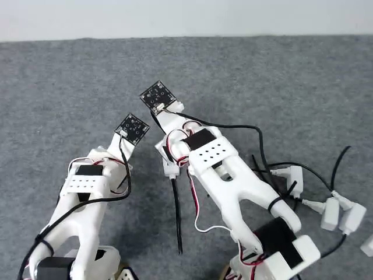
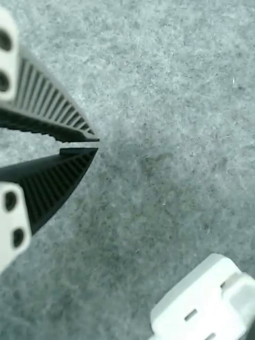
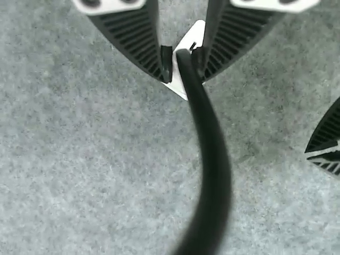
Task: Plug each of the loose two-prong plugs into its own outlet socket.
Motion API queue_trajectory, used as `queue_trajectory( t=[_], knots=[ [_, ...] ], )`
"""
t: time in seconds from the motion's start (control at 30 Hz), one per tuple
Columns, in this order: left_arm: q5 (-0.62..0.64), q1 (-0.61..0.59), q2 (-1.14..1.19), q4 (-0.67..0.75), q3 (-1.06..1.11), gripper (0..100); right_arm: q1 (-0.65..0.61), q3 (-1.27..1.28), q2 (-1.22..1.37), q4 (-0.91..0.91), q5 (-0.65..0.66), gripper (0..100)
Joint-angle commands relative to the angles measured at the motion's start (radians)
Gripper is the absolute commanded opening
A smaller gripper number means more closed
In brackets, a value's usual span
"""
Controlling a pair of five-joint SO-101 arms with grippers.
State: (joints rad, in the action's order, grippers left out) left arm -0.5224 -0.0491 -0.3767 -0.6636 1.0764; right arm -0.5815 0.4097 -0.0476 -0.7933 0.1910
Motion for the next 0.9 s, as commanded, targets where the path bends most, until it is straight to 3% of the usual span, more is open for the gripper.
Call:
queue_trajectory(
  t=[0.0, 0.87],
  knots=[
    [-0.009, -0.005, -0.025, 0.021, -0.033, 1, 0.03, -0.009, -0.002, -0.001, 0.011, 0.8],
    [-0.009, -0.006, -0.025, 0.021, -0.033, 1, -0.004, -0.014, 0.031, -0.024, 0.005, 0.8]
  ],
)
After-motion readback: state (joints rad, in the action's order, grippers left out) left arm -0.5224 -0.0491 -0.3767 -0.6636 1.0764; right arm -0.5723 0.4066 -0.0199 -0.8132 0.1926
